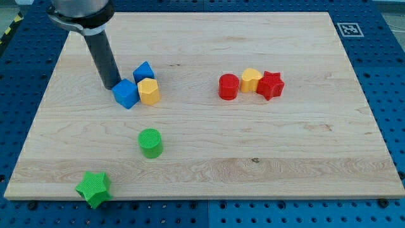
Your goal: Push the yellow hexagon towards right
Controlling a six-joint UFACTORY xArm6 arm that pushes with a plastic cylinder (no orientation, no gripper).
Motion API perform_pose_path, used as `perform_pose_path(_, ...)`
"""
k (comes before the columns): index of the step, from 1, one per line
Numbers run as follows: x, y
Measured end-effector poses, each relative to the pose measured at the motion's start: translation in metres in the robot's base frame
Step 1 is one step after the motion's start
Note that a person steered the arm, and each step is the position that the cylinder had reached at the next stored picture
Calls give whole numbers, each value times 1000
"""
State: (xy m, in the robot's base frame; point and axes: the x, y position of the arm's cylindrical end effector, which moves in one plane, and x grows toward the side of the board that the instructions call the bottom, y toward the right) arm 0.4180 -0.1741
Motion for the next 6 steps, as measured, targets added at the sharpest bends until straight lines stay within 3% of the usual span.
perform_pose_path(6,18,91)
